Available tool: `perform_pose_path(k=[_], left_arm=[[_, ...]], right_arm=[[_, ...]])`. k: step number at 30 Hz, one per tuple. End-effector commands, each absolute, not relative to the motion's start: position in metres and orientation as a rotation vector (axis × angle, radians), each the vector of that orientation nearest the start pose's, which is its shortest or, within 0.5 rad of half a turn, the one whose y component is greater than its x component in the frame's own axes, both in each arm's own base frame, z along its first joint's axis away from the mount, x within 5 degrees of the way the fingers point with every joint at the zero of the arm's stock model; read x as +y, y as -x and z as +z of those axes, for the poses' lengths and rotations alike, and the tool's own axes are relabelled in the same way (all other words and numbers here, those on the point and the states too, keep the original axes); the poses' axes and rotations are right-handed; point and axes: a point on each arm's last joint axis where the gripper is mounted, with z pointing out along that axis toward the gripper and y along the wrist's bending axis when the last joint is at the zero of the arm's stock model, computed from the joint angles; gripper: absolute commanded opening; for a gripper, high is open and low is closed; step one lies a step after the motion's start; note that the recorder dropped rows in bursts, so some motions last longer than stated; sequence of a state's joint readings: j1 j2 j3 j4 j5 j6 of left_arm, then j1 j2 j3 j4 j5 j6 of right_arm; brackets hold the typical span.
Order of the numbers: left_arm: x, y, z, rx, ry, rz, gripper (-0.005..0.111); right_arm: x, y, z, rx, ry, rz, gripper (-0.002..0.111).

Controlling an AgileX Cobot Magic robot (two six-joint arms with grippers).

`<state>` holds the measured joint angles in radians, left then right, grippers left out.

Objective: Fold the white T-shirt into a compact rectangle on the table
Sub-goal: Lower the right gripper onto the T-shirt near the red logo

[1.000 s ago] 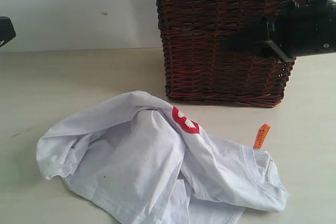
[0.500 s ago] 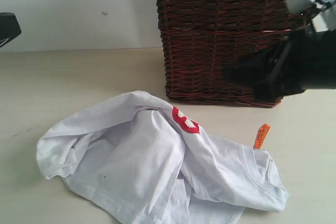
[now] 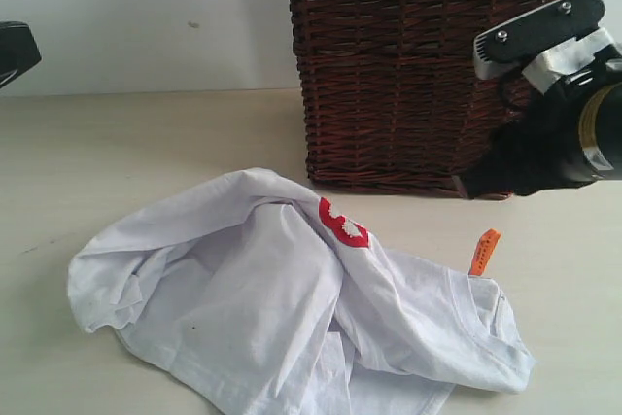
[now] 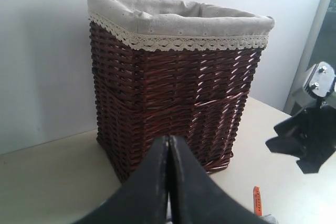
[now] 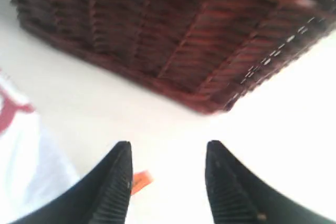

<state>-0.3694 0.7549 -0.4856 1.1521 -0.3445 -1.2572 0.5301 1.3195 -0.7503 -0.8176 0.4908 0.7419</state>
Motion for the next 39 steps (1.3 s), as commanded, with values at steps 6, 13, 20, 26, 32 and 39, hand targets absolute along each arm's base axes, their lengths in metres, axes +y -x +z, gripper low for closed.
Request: perform_pose_path(k=[6,13,20,26,32,39], left_arm=[[-0.084,-0.137,0.316,1.589,-0.436,-0.654,0.0],[-0.085,-0.137,0.316,1.585,-0.44,-0.661,0.0],[-0.085,-0.137,0.316,1.585,-0.444,-0.658,0.0],[-0.084,-0.136,0.31,1.604,-0.443,-0.657,0.0],[-0.084,-0.136,0.31,1.604,-0.443,-0.657,0.0],[-0.084,-0.136,0.31,1.602,-0.444,-0.658,0.0]], right_arm=[[0.155,-0.189,0.243,2.483,1.088,0.644,0.043],[0.163,-0.187,0.198,2.51,1.109,0.417,0.047],[0.178,-0.202,0.174,2.467,1.065,0.267,0.048],[0.166,-0.214,0.173,2.488,0.87,0.06,0.045],[0.171,-0.218,0.163,2.512,0.779,0.11,0.021],[0.175,-0.215,0.142,2.602,0.858,0.132,0.012]])
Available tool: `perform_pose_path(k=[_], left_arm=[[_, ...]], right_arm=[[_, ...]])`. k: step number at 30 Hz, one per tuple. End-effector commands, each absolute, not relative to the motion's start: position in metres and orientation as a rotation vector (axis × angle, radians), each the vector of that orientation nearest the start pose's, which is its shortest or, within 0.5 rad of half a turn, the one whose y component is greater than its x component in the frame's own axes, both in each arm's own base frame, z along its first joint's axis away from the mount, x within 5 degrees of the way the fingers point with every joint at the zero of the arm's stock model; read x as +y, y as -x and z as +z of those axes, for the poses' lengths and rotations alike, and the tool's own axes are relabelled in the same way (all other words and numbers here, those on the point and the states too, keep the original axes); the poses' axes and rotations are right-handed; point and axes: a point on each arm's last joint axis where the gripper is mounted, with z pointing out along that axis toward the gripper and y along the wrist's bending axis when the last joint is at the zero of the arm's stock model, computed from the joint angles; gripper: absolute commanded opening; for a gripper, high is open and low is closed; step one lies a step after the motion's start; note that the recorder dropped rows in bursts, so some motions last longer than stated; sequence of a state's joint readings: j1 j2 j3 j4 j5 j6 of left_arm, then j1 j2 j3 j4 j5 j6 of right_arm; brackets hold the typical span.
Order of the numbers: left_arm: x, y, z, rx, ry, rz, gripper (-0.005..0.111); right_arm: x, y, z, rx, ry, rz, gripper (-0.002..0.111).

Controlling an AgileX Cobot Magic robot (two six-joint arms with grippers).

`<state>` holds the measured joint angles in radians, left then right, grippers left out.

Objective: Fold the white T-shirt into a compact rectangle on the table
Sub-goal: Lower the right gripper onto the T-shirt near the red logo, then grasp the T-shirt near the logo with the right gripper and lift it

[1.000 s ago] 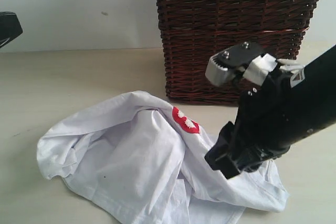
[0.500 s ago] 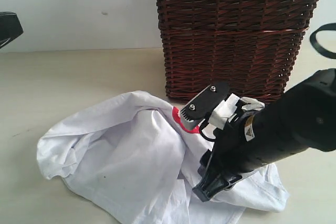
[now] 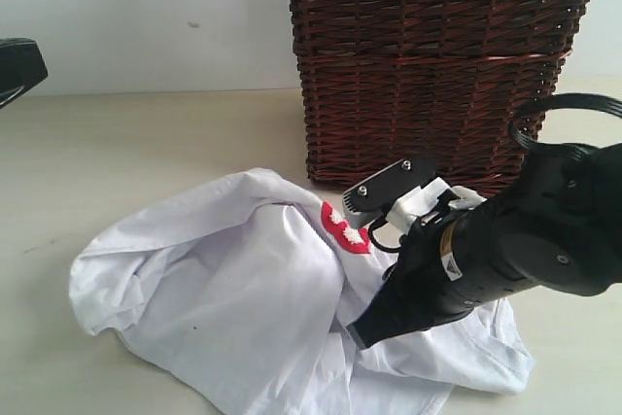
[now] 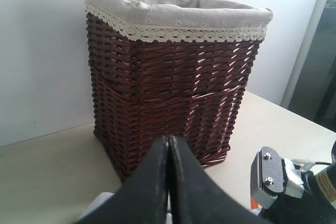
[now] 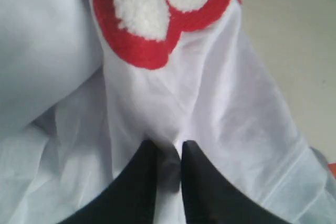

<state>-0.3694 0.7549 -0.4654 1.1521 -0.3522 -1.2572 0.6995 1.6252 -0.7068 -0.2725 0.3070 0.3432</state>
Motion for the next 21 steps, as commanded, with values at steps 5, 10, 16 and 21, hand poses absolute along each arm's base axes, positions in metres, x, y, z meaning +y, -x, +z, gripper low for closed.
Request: perform_pose_path(k=[5,10,16,21], left_arm=[[-0.084,-0.136,0.31,1.602,-0.444,-0.658,0.0],[-0.085,-0.136,0.31,1.602,-0.447,-0.662,0.0],[-0.099,-0.144,0.293,1.647,-0.55,-0.753,0.0],[-0.109,-0.158,0.274,1.734,-0.587,-0.804,0.0]], right_arm=[[0.17,-0.212,0.159,2.567,0.892,0.105,0.0],[0.164,-0.214,0.217,2.495,0.879,0.03,0.0],[0.15,-0.212,0.306,2.395,0.879,-0.088,0.0],[0.131,-0.205,0.371,2.299,0.806,-0.201,0.0]])
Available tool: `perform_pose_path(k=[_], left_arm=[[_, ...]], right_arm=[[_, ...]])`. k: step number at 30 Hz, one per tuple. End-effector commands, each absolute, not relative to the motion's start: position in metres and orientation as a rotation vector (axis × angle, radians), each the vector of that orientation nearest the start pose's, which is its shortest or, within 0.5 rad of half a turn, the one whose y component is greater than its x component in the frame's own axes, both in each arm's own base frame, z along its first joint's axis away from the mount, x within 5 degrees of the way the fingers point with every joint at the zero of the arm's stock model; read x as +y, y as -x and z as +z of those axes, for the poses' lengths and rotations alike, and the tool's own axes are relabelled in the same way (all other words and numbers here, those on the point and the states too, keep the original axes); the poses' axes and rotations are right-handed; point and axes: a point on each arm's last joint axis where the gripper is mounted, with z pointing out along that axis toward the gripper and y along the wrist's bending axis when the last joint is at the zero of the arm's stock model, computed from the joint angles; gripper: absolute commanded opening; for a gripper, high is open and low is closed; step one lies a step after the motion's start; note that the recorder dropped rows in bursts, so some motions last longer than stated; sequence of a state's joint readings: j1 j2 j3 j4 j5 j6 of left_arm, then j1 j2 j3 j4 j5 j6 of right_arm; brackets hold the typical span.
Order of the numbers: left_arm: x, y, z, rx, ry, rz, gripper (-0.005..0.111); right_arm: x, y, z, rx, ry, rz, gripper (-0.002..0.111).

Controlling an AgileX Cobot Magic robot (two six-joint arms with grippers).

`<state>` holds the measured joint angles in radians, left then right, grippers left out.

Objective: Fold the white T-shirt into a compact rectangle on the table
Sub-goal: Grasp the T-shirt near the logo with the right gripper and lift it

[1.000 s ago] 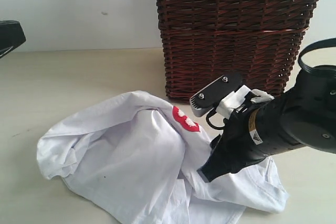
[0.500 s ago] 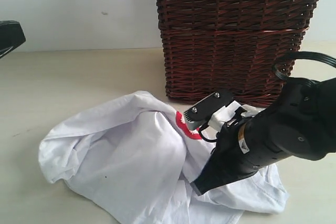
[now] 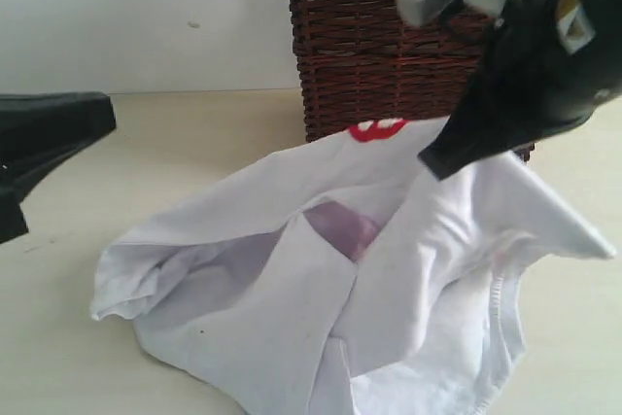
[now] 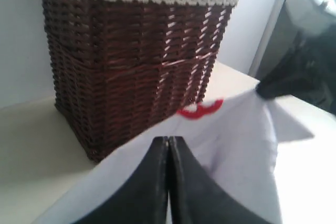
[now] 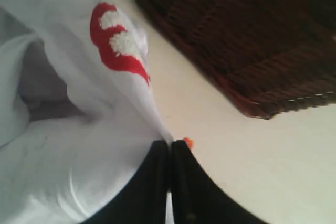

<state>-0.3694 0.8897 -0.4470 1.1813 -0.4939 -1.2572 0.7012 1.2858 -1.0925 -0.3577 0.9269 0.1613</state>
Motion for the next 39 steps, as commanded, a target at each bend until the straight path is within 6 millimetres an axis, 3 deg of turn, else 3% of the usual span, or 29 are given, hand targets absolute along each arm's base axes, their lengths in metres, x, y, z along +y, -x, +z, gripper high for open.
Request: perform_pose_path(k=[1,9,14,15,17,19,23,27,29,30,32,35,39], left_arm=[[-0.111,-0.159,0.271,1.741,-0.603,-0.82,0.001],[-0.119,-0.163,0.264,1.699,-0.711,-0.856,0.033],[-0.119,-0.167,0.272,1.671,-0.686,-0.839,0.035],[-0.118,-0.168,0.272,1.678,-0.678,-0.827,0.035],[-0.117,-0.17,0.271,1.696,-0.667,-0.803,0.035],[-0.117,-0.17,0.271,1.7,-0.665,-0.798,0.035],[-0.119,-0.167,0.273,1.669,-0.692,-0.836,0.035],[-0.133,-0.16,0.264,1.645,-0.849,-0.932,0.035],[-0.141,-0.157,0.258,1.66,-0.91,-0.937,0.035],[-0.141,-0.157,0.256,1.675,-0.915,-0.917,0.035],[-0.141,-0.158,0.256,1.68,-0.912,-0.915,0.035],[-0.141,-0.158,0.256,1.683,-0.91,-0.915,0.035],[-0.141,-0.158,0.256,1.683,-0.91,-0.915,0.035]], right_arm=[[0.128,-0.203,0.379,2.283,0.814,-0.207,0.0],[0.12,-0.195,0.453,2.054,0.84,-0.198,0.0],[0.126,-0.203,0.509,1.839,0.859,-0.222,0.0],[0.128,-0.201,0.528,1.782,0.849,-0.181,0.0],[0.124,-0.19,0.561,1.695,0.791,-0.091,0.0],[0.116,-0.176,0.577,1.684,0.769,-0.025,0.0],[0.109,-0.17,0.569,1.784,0.776,-0.04,0.0],[0.13,-0.167,0.542,1.885,0.873,0.198,0.0],[0.14,-0.175,0.515,1.982,0.918,0.204,0.0],[0.145,-0.183,0.489,2.065,0.959,0.163,0.0],[0.142,-0.189,0.454,2.154,1.016,0.038,0.0],[0.139,-0.189,0.426,2.218,1.084,-0.042,0.0],[0.135,-0.189,0.347,2.383,1.331,-0.209,0.0]])
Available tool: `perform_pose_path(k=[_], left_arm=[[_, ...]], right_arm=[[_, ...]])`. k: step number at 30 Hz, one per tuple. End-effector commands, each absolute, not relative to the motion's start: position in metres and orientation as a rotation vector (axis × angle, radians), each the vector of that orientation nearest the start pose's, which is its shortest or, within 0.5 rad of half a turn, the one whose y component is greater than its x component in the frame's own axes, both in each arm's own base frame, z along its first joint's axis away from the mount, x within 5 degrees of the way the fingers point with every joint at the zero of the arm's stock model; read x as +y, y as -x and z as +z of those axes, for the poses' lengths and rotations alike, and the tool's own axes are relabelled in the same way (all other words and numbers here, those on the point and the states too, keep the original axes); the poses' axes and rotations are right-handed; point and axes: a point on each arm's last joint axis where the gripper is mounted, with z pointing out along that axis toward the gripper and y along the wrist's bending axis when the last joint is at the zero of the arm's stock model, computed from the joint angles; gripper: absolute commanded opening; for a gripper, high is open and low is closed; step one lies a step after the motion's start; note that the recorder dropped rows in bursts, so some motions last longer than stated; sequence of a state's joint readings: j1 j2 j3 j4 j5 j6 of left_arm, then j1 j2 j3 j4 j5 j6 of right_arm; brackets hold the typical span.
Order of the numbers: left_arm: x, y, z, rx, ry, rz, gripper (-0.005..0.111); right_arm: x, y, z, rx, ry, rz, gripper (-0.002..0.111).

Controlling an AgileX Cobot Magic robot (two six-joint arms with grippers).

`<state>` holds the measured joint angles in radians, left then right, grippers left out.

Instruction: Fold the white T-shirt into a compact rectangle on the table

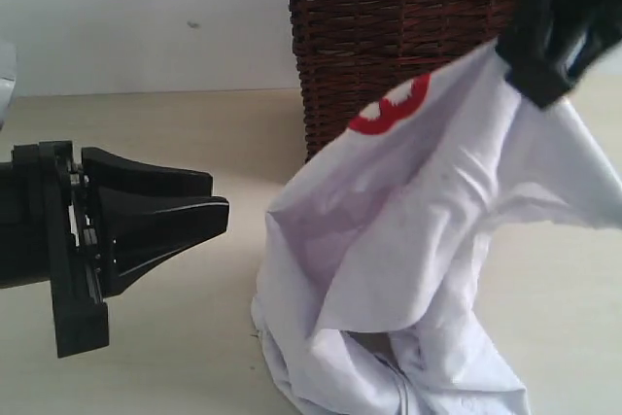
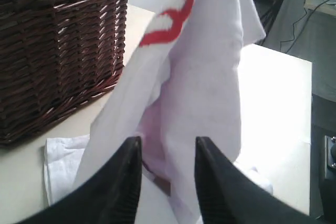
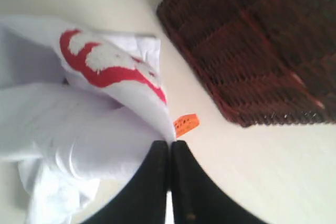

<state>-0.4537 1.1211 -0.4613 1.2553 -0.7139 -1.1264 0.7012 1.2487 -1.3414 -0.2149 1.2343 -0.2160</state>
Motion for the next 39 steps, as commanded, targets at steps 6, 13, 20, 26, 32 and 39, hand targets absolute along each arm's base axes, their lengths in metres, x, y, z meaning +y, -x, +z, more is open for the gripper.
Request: perform_pose_path(k=[6,13,20,26,32,39], left_arm=[[-0.141,-0.158,0.255,1.689,-0.907,-0.912,0.035],[-0.14,-0.159,0.254,1.722,-0.886,-0.909,0.035],[-0.168,-0.148,0.219,1.883,-1.064,-1.004,0.039],[-0.2,-0.151,0.182,2.03,-1.254,-0.671,0.059],[-0.228,-0.16,0.181,2.034,-1.247,-0.717,0.061],[-0.241,-0.18,0.163,2.143,-1.169,-0.649,0.06]], right_arm=[[0.111,-0.229,0.278,2.361,1.285,-1.033,0.018],[0.105,-0.233,0.299,2.297,0.949,-1.047,0.06],[0.109,-0.217,0.296,2.467,0.877,-0.785,0.058],[0.119,-0.216,0.293,2.467,0.874,-0.603,0.058],[0.127,-0.216,0.291,2.473,0.854,-0.472,0.058],[0.127,-0.215,0.291,2.486,0.85,-0.469,0.058]])
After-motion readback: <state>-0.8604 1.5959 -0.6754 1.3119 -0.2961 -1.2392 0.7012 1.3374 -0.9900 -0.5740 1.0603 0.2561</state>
